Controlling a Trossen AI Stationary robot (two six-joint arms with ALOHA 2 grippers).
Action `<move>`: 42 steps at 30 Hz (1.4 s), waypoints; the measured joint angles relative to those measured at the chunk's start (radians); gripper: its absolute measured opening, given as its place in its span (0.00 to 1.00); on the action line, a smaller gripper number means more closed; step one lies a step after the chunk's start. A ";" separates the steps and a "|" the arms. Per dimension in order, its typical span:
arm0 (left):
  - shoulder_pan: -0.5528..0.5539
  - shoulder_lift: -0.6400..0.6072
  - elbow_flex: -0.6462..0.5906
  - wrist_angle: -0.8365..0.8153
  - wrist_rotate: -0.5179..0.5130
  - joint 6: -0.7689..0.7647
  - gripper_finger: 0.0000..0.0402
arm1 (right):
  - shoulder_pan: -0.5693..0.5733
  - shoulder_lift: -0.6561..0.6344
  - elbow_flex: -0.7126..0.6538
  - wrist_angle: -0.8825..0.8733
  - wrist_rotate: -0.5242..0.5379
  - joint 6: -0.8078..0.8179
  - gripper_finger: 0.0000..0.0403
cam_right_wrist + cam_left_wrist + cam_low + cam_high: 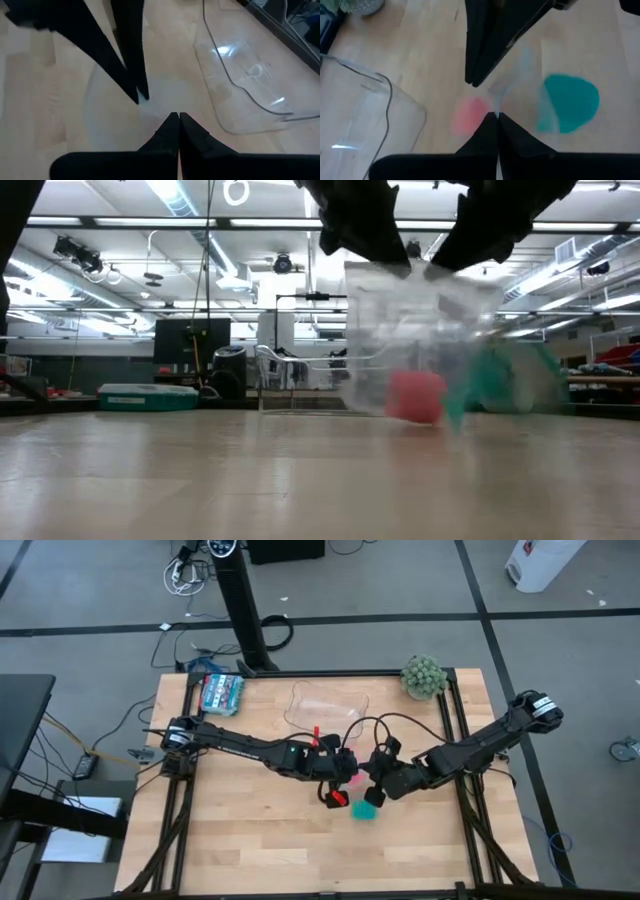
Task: Roll bandage
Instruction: Put the blue bandage into the transparent zip bag
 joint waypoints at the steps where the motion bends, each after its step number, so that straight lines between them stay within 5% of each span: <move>1: 0.000 0.000 0.000 0.001 0.006 -0.004 0.00 | 0.001 -0.003 0.000 0.005 -0.003 -0.002 0.00; 10: 0.000 0.000 0.000 -0.069 -0.037 -0.017 0.01 | 0.093 -0.009 0.000 -0.086 -0.083 -0.020 0.00; 16: -0.003 0.000 -0.001 -0.083 -0.045 -0.020 0.01 | 0.299 -0.006 -0.003 -0.035 -0.400 -0.020 0.03; 20: -0.004 0.000 -0.001 -0.083 -0.040 -0.020 0.01 | 0.391 0.007 -0.005 0.002 -0.683 0.130 0.04; 24: -0.005 0.000 -0.001 -0.083 -0.039 -0.025 0.01 | 0.455 0.105 -0.006 0.034 -0.719 0.267 0.03; 28: -0.008 0.000 -0.001 -0.090 -0.039 -0.046 0.01 | 0.499 0.280 -0.004 0.095 -0.863 0.336 0.02; 34: -0.010 0.000 -0.001 -0.086 -0.039 -0.049 0.01 | 0.541 0.392 0.008 0.138 -0.907 0.397 0.01; 42: -0.012 0.000 -0.001 -0.089 -0.039 -0.054 0.01 | 0.584 0.293 0.001 -0.035 -0.659 0.472 0.00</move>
